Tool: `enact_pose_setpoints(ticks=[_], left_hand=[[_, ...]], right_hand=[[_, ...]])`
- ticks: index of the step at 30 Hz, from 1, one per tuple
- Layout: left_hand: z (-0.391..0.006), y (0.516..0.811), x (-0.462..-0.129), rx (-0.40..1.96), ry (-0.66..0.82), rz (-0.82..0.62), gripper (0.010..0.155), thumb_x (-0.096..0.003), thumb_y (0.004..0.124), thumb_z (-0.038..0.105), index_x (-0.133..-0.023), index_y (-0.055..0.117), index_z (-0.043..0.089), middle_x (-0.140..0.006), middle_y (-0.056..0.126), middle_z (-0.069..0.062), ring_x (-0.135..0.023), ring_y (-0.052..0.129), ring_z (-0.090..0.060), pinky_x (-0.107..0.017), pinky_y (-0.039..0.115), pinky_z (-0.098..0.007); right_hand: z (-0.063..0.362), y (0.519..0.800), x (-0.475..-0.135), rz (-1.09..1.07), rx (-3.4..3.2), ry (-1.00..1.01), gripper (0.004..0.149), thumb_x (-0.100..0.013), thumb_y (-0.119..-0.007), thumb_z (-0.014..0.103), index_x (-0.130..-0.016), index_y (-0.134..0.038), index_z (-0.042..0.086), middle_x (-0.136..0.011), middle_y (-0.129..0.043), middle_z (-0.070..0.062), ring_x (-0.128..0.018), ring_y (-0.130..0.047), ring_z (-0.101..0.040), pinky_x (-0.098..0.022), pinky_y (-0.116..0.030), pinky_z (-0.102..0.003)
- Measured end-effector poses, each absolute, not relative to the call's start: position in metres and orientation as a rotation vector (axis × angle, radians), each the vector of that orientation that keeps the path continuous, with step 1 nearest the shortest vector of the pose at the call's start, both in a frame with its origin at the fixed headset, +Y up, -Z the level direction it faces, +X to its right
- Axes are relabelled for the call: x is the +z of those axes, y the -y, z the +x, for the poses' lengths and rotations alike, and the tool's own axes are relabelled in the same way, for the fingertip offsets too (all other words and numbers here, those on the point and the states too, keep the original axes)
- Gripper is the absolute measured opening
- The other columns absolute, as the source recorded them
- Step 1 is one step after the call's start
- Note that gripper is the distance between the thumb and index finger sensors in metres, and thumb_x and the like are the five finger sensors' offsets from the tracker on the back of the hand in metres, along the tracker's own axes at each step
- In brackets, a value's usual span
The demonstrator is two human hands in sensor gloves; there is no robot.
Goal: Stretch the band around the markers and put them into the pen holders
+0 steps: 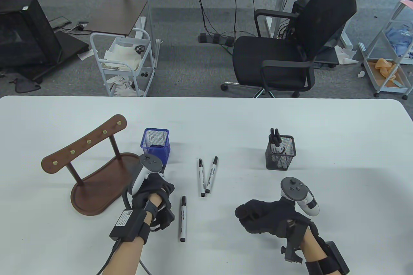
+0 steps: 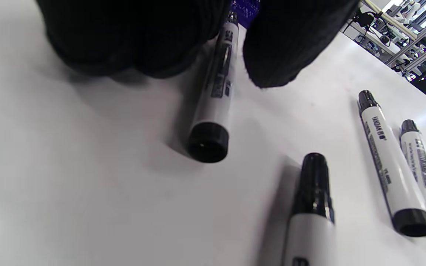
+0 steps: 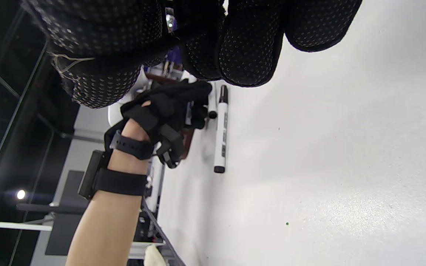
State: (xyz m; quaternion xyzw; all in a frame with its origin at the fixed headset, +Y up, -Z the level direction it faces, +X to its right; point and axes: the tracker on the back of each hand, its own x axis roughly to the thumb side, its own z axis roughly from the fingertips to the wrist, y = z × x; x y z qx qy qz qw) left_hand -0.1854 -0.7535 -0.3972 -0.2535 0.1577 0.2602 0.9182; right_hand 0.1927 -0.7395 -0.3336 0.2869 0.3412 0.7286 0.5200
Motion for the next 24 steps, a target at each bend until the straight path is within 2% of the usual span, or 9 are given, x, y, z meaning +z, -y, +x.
enact_pose_setpoints(ticks=[13,21,24], left_hand=[[-0.1800,0.7555,-0.3965,0.413,-0.306,-0.493,0.057,-0.0555,0.088,0.032,-0.099,0.063,0.005,-0.083,0.075,-0.017,-0.057,0.091,-0.019,-0.044,0.088,-0.047],[-0.1772,0.7563,-0.3959,0.355,-0.252,-0.483,0.049,-0.0573,0.081,0.033,-0.094,0.067,0.004,-0.081,0.076,-0.017,-0.056,0.090,-0.021,-0.045,0.085,-0.050],[-0.1775,0.7554,-0.3937,0.391,-0.234,-0.506,0.044,-0.0581,0.077,0.032,-0.093,0.067,0.007,-0.085,0.073,-0.019,-0.059,0.088,-0.023,-0.047,0.083,-0.051]], right_hand=[[0.1925,0.7398,-0.3332,0.688,1.750,-0.826,0.055,-0.046,-0.093,0.041,-0.096,-0.072,0.031,-0.092,-0.087,-0.005,-0.071,-0.091,-0.032,-0.064,-0.067,-0.062],[0.1923,0.7403,-0.3333,0.690,1.750,-0.831,0.055,-0.046,-0.093,0.041,-0.096,-0.072,0.031,-0.092,-0.087,-0.005,-0.070,-0.092,-0.032,-0.064,-0.067,-0.062],[0.1924,0.7403,-0.3335,0.688,1.749,-0.831,0.055,-0.046,-0.093,0.041,-0.096,-0.072,0.031,-0.092,-0.088,-0.005,-0.071,-0.092,-0.032,-0.064,-0.067,-0.063]])
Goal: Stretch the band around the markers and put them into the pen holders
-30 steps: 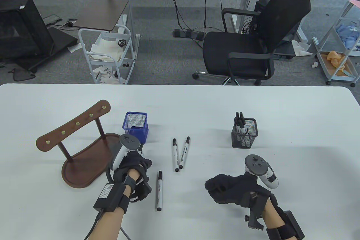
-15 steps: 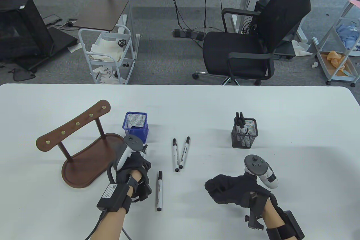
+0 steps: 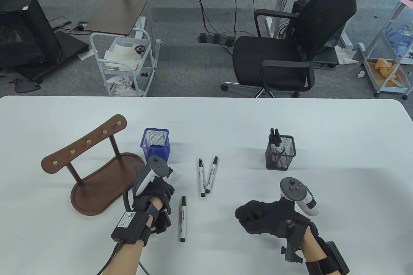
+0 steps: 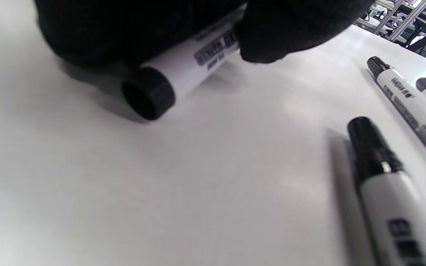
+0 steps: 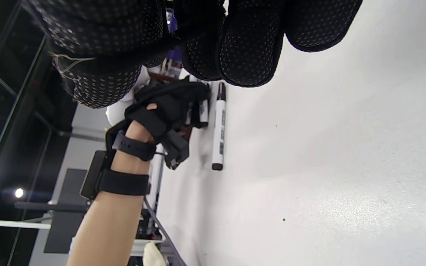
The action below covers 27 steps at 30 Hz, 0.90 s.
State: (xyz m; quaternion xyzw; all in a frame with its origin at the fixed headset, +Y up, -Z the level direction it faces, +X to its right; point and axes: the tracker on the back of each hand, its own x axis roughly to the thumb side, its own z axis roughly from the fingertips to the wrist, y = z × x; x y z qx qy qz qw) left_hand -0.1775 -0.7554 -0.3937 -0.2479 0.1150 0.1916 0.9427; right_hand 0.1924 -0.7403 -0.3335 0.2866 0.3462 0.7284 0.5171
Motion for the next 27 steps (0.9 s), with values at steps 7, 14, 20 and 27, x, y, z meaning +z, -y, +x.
enact_pose_setpoints(ticks=[7,14,20,27], left_hand=[[-0.177,0.748,-0.383,0.464,-0.187,-0.537,0.040,-0.0593,0.070,0.028,-0.093,0.062,0.008,-0.099,0.061,-0.028,-0.075,0.082,-0.033,-0.054,0.080,-0.054],[-0.178,0.741,-0.375,0.515,-0.157,-0.560,0.040,-0.0598,0.068,0.026,-0.094,0.059,0.005,-0.104,0.059,-0.034,-0.081,0.080,-0.042,-0.056,0.081,-0.055],[-0.175,0.735,-0.368,0.560,-0.135,-0.590,0.040,-0.0604,0.067,0.023,-0.096,0.058,0.007,-0.104,0.065,-0.033,-0.084,0.085,-0.045,-0.058,0.084,-0.058],[-0.167,0.732,-0.356,0.614,-0.099,-0.627,0.043,-0.0607,0.065,0.019,-0.099,0.052,0.006,-0.099,0.073,-0.031,-0.078,0.092,-0.043,-0.055,0.085,-0.061]], right_hand=[[0.192,0.741,-0.333,0.683,1.750,-0.838,0.055,-0.046,-0.093,0.041,-0.096,-0.072,0.031,-0.092,-0.087,-0.005,-0.071,-0.092,-0.032,-0.064,-0.067,-0.063],[0.192,0.741,-0.333,0.689,1.753,-0.840,0.055,-0.046,-0.093,0.041,-0.096,-0.072,0.031,-0.092,-0.088,-0.005,-0.070,-0.092,-0.032,-0.064,-0.067,-0.063],[0.192,0.741,-0.334,0.690,1.749,-0.839,0.055,-0.046,-0.093,0.041,-0.096,-0.072,0.031,-0.092,-0.088,-0.006,-0.070,-0.092,-0.032,-0.064,-0.067,-0.062],[0.191,0.741,-0.333,0.698,1.750,-0.845,0.055,-0.046,-0.093,0.041,-0.096,-0.072,0.031,-0.092,-0.088,-0.006,-0.070,-0.092,-0.032,-0.064,-0.067,-0.062]])
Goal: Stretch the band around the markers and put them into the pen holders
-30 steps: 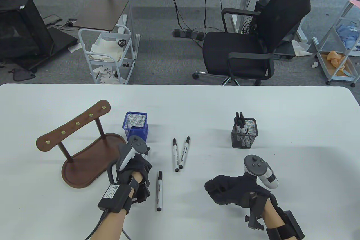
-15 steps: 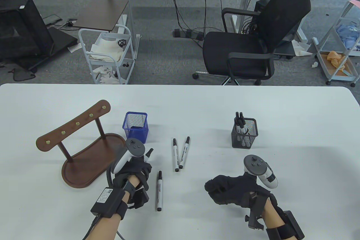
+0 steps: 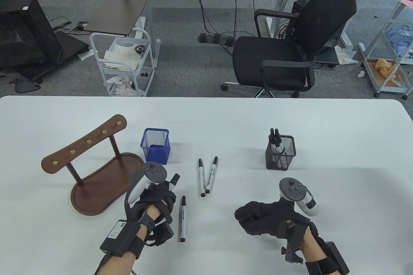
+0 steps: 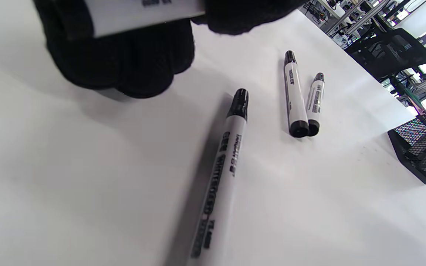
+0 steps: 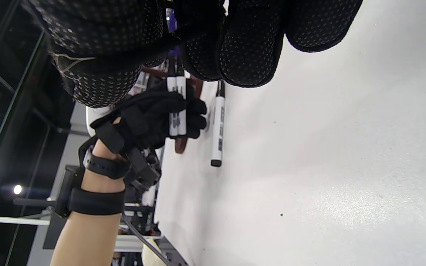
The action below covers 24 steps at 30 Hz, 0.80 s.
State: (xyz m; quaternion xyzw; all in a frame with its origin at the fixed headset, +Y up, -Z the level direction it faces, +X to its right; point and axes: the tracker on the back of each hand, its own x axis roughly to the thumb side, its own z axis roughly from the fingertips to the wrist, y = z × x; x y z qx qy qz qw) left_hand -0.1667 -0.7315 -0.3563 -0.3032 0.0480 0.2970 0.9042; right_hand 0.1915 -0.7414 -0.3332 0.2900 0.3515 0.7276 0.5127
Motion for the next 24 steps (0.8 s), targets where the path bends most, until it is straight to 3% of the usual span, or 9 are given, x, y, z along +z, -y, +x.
enact_pose_setpoints(ticks=[7,14,18,24], left_hand=[[-0.158,0.728,-0.346,0.648,-0.065,-0.668,0.051,-0.0605,0.060,0.015,-0.101,0.033,-0.001,-0.089,0.077,-0.020,-0.066,0.096,-0.031,-0.050,0.088,-0.057],[-0.146,0.731,-0.335,0.694,-0.018,-0.737,0.057,-0.0613,0.055,0.019,-0.101,0.020,-0.003,-0.090,0.070,-0.020,-0.062,0.092,-0.025,-0.047,0.088,-0.052],[-0.140,0.736,-0.331,0.675,-0.033,-0.734,0.070,-0.0593,0.064,0.025,-0.102,0.016,-0.002,-0.087,0.071,-0.017,-0.055,0.092,-0.018,-0.042,0.090,-0.046],[-0.136,0.743,-0.328,0.588,-0.079,-0.698,0.087,-0.0535,0.084,0.035,-0.106,0.025,-0.002,-0.077,0.079,-0.010,-0.043,0.094,-0.011,-0.034,0.094,-0.040]], right_hand=[[0.191,0.742,-0.333,0.701,1.750,-0.849,0.055,-0.046,-0.093,0.040,-0.096,-0.072,0.031,-0.092,-0.088,-0.005,-0.070,-0.092,-0.032,-0.064,-0.067,-0.062],[0.191,0.742,-0.333,0.703,1.748,-0.850,0.055,-0.046,-0.093,0.040,-0.096,-0.072,0.031,-0.092,-0.088,-0.006,-0.070,-0.092,-0.032,-0.064,-0.067,-0.062],[0.191,0.742,-0.332,0.703,1.749,-0.852,0.054,-0.046,-0.093,0.040,-0.096,-0.073,0.031,-0.092,-0.088,-0.005,-0.070,-0.092,-0.032,-0.064,-0.067,-0.062],[0.191,0.742,-0.332,0.700,1.748,-0.854,0.054,-0.046,-0.093,0.040,-0.096,-0.072,0.031,-0.091,-0.088,-0.005,-0.070,-0.092,-0.032,-0.064,-0.067,-0.062]])
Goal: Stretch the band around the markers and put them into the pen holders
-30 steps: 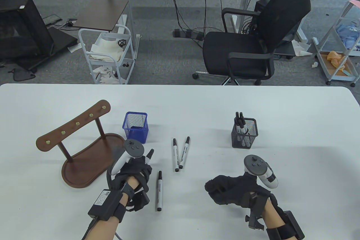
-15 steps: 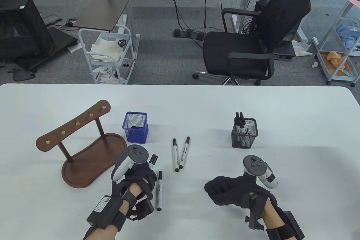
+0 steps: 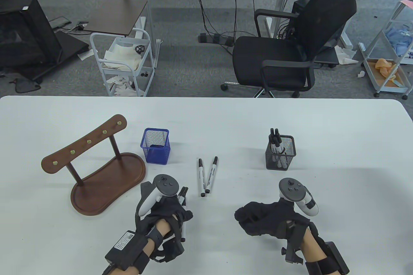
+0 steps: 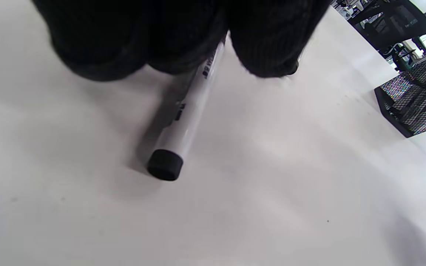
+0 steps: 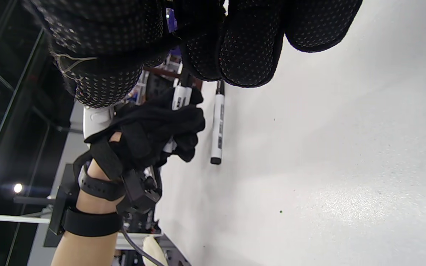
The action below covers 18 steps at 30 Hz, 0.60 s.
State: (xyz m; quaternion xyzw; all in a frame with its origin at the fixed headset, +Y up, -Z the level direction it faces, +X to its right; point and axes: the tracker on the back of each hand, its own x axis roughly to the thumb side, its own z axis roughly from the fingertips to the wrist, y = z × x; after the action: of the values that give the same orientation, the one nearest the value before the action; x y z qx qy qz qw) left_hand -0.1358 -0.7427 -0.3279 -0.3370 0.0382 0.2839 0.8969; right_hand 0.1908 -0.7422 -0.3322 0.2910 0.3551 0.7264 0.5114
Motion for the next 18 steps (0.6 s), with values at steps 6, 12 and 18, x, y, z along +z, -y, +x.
enact_pose_setpoints(ticks=[6,12,18], left_hand=[[-0.133,0.750,-0.328,0.520,-0.094,-0.697,0.084,-0.0551,0.085,0.037,-0.106,0.032,-0.002,-0.076,0.080,-0.011,-0.043,0.095,-0.012,-0.033,0.093,-0.041],[-0.129,0.756,-0.327,0.455,-0.120,-0.669,0.077,-0.0550,0.087,0.036,-0.105,0.041,-0.001,-0.073,0.082,-0.010,-0.041,0.095,-0.014,-0.033,0.093,-0.042],[-0.129,0.755,-0.333,0.385,-0.133,-0.646,0.065,-0.0563,0.086,0.032,-0.101,0.051,0.000,-0.070,0.083,-0.010,-0.039,0.096,-0.016,-0.032,0.092,-0.044]], right_hand=[[0.191,0.742,-0.332,0.700,1.748,-0.857,0.055,-0.046,-0.093,0.040,-0.096,-0.072,0.031,-0.091,-0.088,-0.005,-0.070,-0.092,-0.032,-0.064,-0.067,-0.062],[0.191,0.743,-0.332,0.698,1.748,-0.861,0.054,-0.046,-0.093,0.040,-0.096,-0.073,0.031,-0.091,-0.088,-0.006,-0.070,-0.092,-0.032,-0.064,-0.067,-0.062],[0.191,0.743,-0.332,0.700,1.750,-0.862,0.055,-0.046,-0.093,0.040,-0.096,-0.072,0.031,-0.091,-0.088,-0.006,-0.070,-0.092,-0.032,-0.064,-0.067,-0.062]])
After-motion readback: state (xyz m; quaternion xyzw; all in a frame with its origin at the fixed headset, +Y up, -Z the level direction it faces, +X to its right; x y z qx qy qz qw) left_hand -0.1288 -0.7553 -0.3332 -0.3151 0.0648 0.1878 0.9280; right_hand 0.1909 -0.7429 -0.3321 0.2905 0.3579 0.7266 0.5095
